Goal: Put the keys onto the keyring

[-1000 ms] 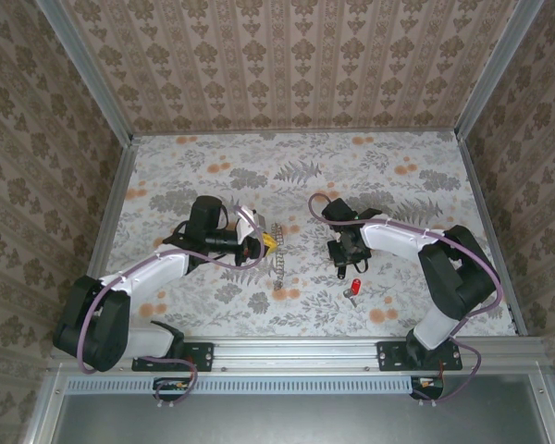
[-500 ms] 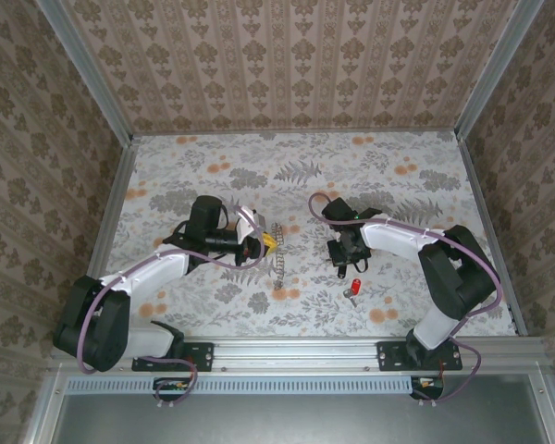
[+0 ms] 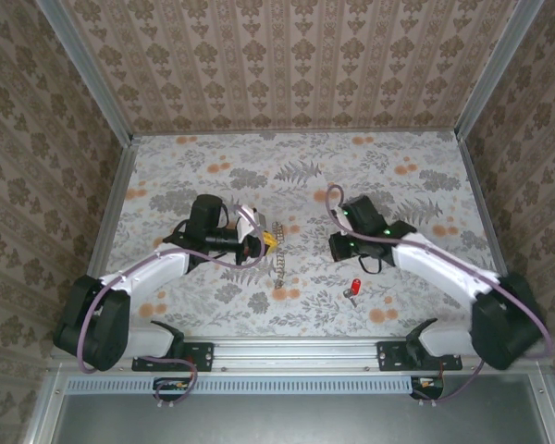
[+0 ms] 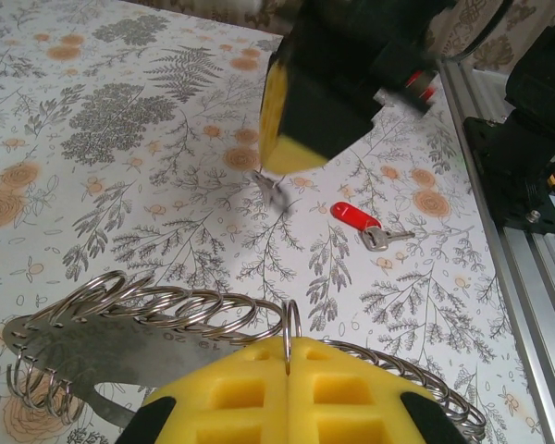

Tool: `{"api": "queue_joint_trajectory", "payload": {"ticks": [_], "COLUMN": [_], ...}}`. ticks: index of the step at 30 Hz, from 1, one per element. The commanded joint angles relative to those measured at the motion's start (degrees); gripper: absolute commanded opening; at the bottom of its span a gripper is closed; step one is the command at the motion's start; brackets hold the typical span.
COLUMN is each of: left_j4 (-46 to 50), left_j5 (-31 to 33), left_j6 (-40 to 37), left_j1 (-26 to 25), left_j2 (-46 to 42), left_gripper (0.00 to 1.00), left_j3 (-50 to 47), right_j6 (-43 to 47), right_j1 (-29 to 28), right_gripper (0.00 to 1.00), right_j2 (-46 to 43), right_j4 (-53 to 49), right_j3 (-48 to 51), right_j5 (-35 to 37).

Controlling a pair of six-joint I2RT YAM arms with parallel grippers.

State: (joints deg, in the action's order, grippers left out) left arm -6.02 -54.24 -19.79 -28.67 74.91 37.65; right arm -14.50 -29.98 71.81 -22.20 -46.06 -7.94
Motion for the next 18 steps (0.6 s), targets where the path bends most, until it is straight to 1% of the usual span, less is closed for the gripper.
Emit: {"api": "queue_joint_trajectory", "payload": {"ticks": [1, 2, 3, 4, 5, 9, 13, 18], "left_j4": [-1.68, -1.91, -2.05, -2.12, -2.23, -2.93, -3.16, -2.91], "left_j5": [-1.55, -1.49, -1.55, -1.43, -1.42, -1.60, -1.85, -1.88], "left_j6": [-0.79, -0.78, -0.76, -0.79, -0.76, -0.69, -0.85, -1.12], "left_j1": [-0.68, -0.71, -0.78, -0.78, -0.78, -0.87, -1.10, -1.79], "left_j2": [0.76, 0.92, 1.09, 1.14, 1.25, 1.37, 1.85, 2.81], "left_gripper": [0.00, 0.00, 0.00, 0.00, 0.00, 0.00, 0.00, 0.00], "left_j3": [1.81, 1.77, 1.81, 1.77, 1.69, 1.43, 1.55, 1.90], "right_j6": [9.65, 11.73, 13.11, 14.12, 16.53, 21.72, 25.94, 30.37], "right_j1": [0.15, 0.18, 0.18, 0.18, 0.11, -0.17, -1.75, -6.91], "right_gripper": [0.07, 0.08, 0.09, 0.07, 0.01, 0.00, 0.00, 0.00], "right_j2": [-6.44, -8.44, -10.16, -11.42, -12.71, -15.91, -16.61, -15.14], "right_j4": [8.85, 9.81, 10.50, 10.83, 10.63, 12.09, 14.74, 19.68], "right_j3": [4.74, 5.75, 6.49, 6.84, 6.95, 7.89, 8.36, 8.00], "right_j5": [-13.24, -16.31, -17.75, -18.77, -20.60, -22.07, -21.04, -13.08]}}
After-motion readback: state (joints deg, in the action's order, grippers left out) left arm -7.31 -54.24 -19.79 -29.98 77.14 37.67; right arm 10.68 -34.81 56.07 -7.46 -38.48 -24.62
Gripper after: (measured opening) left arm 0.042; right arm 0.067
